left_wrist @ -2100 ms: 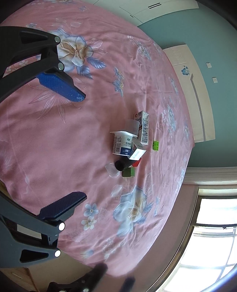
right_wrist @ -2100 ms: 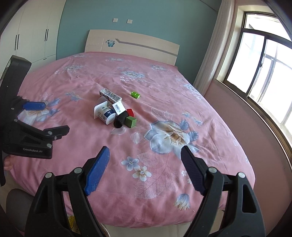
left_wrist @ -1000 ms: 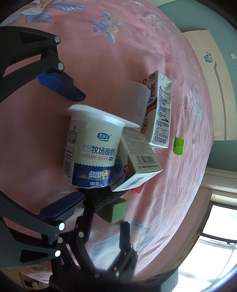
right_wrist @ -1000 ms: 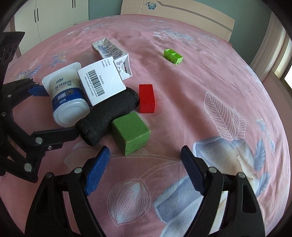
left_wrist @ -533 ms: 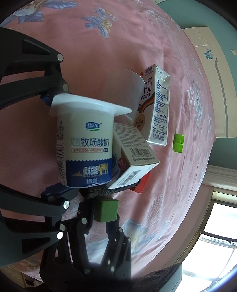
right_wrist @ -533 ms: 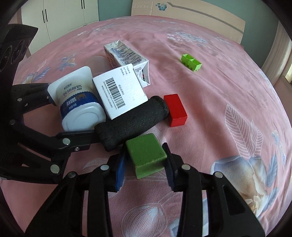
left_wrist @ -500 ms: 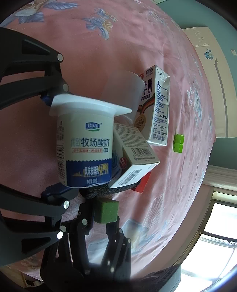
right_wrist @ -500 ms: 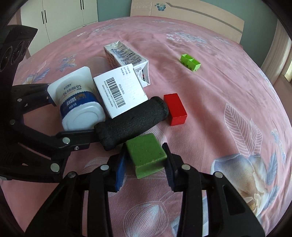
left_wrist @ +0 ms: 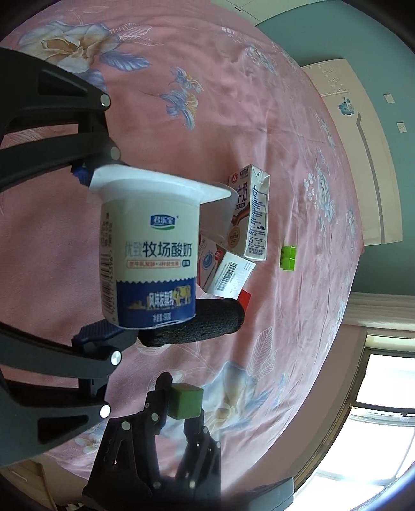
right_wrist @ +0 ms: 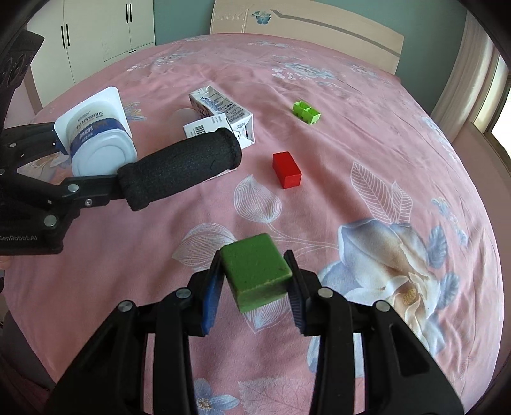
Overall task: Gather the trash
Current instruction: 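Grasp the white yogurt cup with left tool while right tool grasps green sponge cube, then lift the yogurt cup with the left tool and adjust its grip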
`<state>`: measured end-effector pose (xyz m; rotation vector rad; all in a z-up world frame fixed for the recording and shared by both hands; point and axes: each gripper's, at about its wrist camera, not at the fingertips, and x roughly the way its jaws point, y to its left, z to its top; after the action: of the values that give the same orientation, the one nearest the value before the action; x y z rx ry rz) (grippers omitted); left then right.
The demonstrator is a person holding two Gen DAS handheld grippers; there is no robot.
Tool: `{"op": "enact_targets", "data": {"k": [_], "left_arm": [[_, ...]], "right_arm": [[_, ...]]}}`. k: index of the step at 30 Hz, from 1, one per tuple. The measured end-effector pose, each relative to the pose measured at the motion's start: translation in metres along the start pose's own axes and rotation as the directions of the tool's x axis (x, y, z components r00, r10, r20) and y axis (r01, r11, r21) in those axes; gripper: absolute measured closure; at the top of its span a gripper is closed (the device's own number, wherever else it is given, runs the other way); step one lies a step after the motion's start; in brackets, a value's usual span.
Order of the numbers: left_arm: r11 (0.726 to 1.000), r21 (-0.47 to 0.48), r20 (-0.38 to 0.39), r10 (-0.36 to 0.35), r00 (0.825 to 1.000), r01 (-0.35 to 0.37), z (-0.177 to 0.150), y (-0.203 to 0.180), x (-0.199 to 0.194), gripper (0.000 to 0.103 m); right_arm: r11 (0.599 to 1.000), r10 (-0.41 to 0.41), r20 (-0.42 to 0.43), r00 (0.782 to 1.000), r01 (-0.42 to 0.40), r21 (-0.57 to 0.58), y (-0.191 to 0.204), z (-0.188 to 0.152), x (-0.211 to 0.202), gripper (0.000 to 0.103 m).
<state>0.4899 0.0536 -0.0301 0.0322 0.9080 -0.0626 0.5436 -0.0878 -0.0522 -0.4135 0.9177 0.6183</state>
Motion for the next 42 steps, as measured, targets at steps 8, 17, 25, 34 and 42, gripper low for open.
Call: {"op": "enact_targets", "data": {"k": [8,17,25,34,42], "left_arm": [[1.000,0.003,-0.051,0.008,0.999,-0.008,-0.026,0.000,-0.012,0.034],[1.000,0.024,-0.071,0.003,0.997,-0.001,-0.048,0.001,-0.025,0.053],[1.000,-0.002,-0.090,0.011,0.996,-0.011,-0.069,0.007,-0.030,0.049],[0.996,0.009,0.005,0.092,0.996,-0.092,-0.074,0.000,-0.078,0.012],[0.982,0.015,-0.015,0.187,0.982,-0.187,-0.073,-0.011,-0.048,0.011]], "right_arm": [[0.999,-0.025,-0.003,1.000,0.025,0.025,0.012,-0.015,-0.028,0.064],[0.998,-0.034,-0.002,0.999,0.034,0.044,0.020,-0.022,-0.042,0.064],[0.999,-0.022,-0.004,1.000,0.022,0.050,0.031,-0.030,-0.047,0.064],[0.998,-0.023,0.016,1.000,0.022,0.065,0.034,-0.032,-0.062,0.064],[0.996,-0.009,0.041,0.999,0.006,0.091,0.039,-0.037,-0.074,0.064]]}}
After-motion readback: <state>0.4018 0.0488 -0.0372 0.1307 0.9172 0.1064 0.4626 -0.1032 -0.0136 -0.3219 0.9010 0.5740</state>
